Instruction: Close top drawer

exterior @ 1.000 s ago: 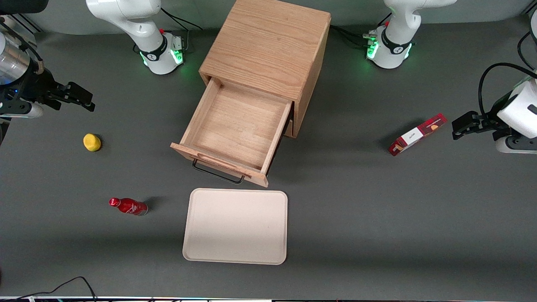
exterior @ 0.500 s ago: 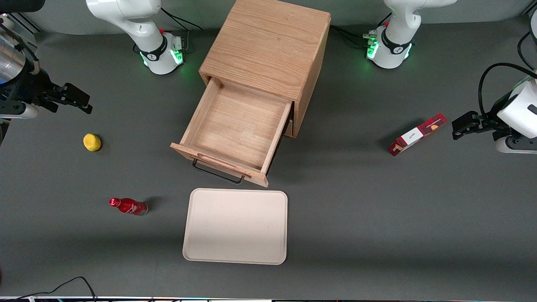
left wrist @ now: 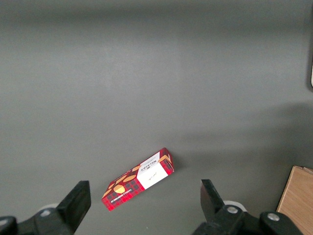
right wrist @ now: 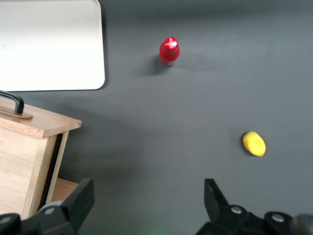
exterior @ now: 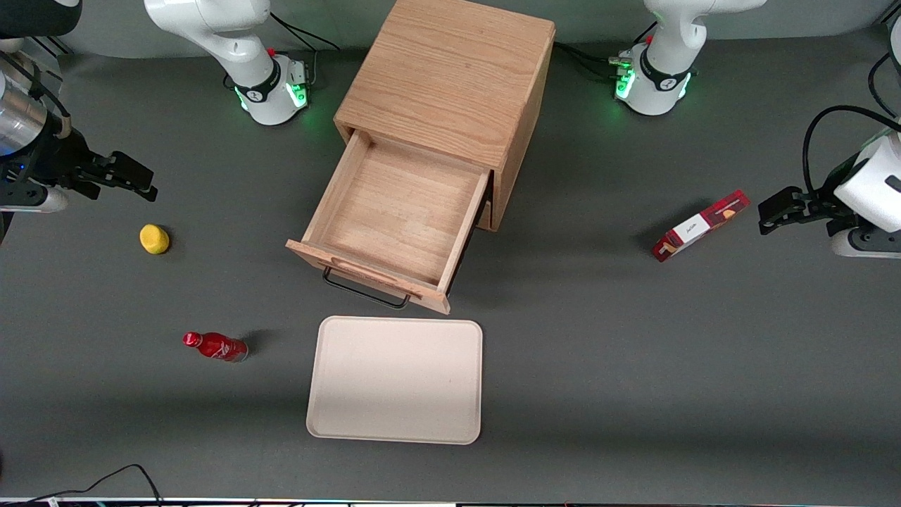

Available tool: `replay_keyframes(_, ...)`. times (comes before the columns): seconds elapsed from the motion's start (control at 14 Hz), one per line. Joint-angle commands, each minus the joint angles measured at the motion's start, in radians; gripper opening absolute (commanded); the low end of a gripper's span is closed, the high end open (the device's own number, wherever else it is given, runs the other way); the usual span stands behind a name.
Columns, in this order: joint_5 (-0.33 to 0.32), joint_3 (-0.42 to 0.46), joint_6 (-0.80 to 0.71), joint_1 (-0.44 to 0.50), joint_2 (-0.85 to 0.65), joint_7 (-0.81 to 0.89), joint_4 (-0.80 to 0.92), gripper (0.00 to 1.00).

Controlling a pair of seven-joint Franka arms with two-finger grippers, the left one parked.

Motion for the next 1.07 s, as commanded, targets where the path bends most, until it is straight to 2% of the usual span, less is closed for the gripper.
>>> replay_keyframes(0.0,0.005,-0.005,-0.014,0.002,0.03,-0.03,0.048,1.0)
replay_keyframes(0.36,0.006,0.037,-0.026,0.011,0.116,-0.02,0.183,1.0)
replay_keyframes(0.71,0.003,0.211,-0.031,0.011,0.283,-0.008,0.379,1.0)
replay_keyframes(1.0,-0.032,0.352,-0.012,0.035,0.354,-0.011,0.427,1.0)
